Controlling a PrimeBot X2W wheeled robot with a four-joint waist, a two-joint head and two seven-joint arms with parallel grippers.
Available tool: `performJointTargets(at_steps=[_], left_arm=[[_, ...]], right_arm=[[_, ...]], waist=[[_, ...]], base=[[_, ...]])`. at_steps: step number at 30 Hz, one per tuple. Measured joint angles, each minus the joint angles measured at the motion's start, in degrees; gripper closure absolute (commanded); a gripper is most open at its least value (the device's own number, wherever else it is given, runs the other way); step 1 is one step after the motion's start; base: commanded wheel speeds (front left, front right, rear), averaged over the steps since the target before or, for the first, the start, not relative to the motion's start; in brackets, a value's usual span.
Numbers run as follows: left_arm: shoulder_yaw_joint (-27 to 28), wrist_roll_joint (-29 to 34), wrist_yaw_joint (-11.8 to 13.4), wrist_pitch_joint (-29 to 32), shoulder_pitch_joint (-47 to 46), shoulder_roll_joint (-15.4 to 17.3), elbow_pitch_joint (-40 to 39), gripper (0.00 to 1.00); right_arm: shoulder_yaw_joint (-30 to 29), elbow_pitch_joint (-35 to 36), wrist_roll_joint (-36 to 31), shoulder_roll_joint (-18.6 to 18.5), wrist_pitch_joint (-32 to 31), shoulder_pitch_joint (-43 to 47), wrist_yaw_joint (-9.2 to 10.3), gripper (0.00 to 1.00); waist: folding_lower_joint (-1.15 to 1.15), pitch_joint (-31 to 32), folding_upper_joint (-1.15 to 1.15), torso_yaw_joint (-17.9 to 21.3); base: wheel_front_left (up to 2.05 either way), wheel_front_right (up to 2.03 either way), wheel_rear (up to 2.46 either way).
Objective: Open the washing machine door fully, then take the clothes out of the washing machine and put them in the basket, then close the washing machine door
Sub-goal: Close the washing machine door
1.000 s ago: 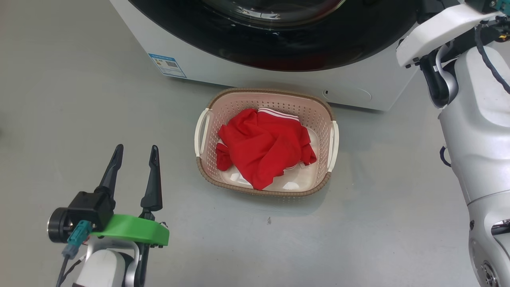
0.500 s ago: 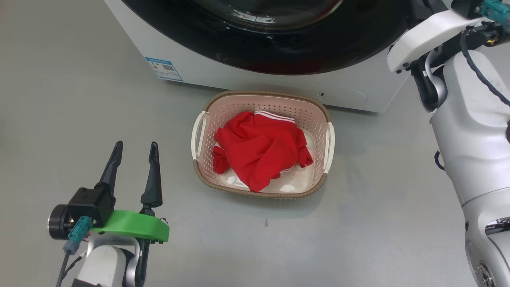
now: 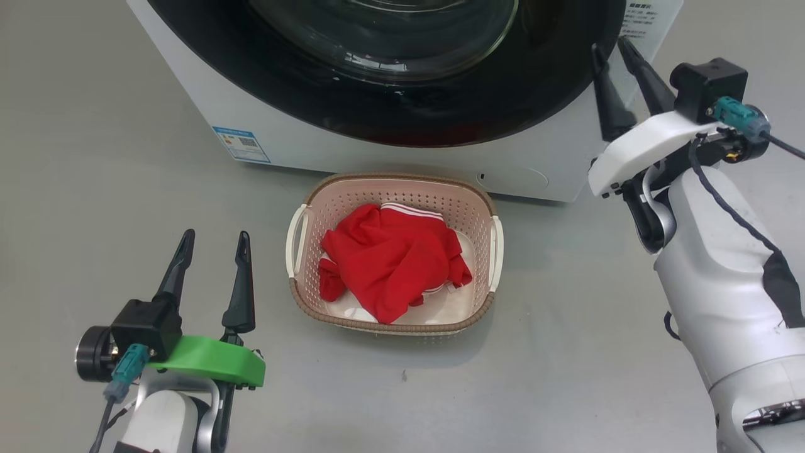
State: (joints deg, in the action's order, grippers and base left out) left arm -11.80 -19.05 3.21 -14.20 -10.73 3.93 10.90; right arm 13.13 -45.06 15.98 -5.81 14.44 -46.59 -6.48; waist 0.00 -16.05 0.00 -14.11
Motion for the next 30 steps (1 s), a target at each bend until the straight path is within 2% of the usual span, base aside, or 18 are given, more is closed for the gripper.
performJointTargets(at_steps=[26, 28, 30], left_arm=[[-1.23, 0.48, -0.53, 0.02, 2.94, 1.21, 2.14, 0.0], [-1.25, 0.48, -0.53, 0.02, 3.27, 1.21, 2.24, 0.0], [-1.23, 0.48, -0.53, 0.21, 4.53, 1.2, 2.63, 0.0]], right_arm=[[-2.75, 15.39, 1.2, 2.02, 0.0, 23.7, 0.1, 0.0], [-2.92, 16.22, 1.2, 2.11, -0.01, 25.44, 0.18, 0.0], [-3.07, 17.37, 1.2, 2.24, 0.0, 28.14, 1.07, 0.0]], waist=[[0.0, 8.21, 0.0, 6.69], [0.0, 8.99, 0.0, 7.23], [-0.01, 10.11, 0.0, 7.99]], base=[[0.0, 0.0, 0.0], [0.0, 0.0, 0.0], [0.0, 0.0, 0.0]])
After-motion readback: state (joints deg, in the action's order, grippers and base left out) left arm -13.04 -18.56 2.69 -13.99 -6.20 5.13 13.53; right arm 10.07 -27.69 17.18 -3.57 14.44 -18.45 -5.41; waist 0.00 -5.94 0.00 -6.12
